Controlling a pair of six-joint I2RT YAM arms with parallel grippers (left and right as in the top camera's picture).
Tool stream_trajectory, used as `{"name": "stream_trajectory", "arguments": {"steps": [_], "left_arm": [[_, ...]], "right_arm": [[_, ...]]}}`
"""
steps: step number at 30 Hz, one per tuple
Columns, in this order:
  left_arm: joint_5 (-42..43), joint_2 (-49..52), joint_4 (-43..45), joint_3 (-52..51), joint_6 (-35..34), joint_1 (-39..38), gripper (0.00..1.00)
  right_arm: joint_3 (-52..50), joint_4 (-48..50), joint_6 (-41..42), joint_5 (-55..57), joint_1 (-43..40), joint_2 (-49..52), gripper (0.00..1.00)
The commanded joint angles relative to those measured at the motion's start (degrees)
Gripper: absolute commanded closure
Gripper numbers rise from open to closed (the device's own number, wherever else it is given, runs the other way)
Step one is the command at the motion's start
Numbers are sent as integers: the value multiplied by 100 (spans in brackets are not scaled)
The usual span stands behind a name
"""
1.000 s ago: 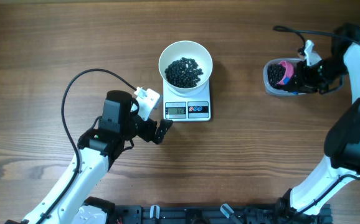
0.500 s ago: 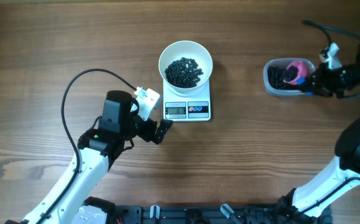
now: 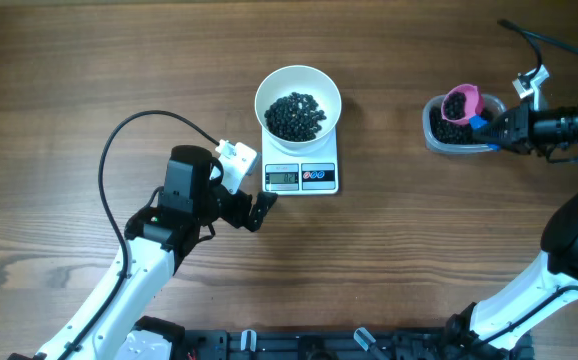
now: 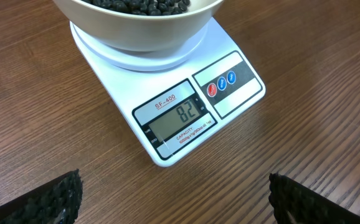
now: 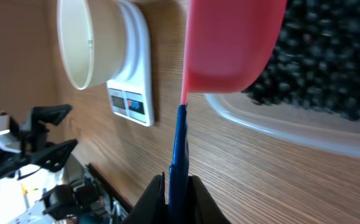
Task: Scoop item into bowl and weigh 150g on scale
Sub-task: 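Move the scoop back to the tub and scoop black beans, then carry the scoop over the bowl and pour the beans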
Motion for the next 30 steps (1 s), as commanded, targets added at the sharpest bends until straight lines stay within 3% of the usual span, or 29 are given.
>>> {"name": "stream_trajectory", "arguments": {"steps": [1,12,18,25,30], "left_arm": [[-35,0,7,-13,-33,-22,0],[-35,0,7,-13,-33,-22,0],[-35,0,7,-13,-33,-22,0],[-35,0,7,-13,-33,-22,0],[-35,0,7,-13,-33,-22,0]], "right_arm": [[-13,-214,-632,-809,13,116,96],[7,-319,-708,-1276,1126,114,95],[361,-87,-155,-1222,1978,105,96],[1344,212,879,-328,3198,105,96],[1683,931,2074,1604,4242,87,96]]}}
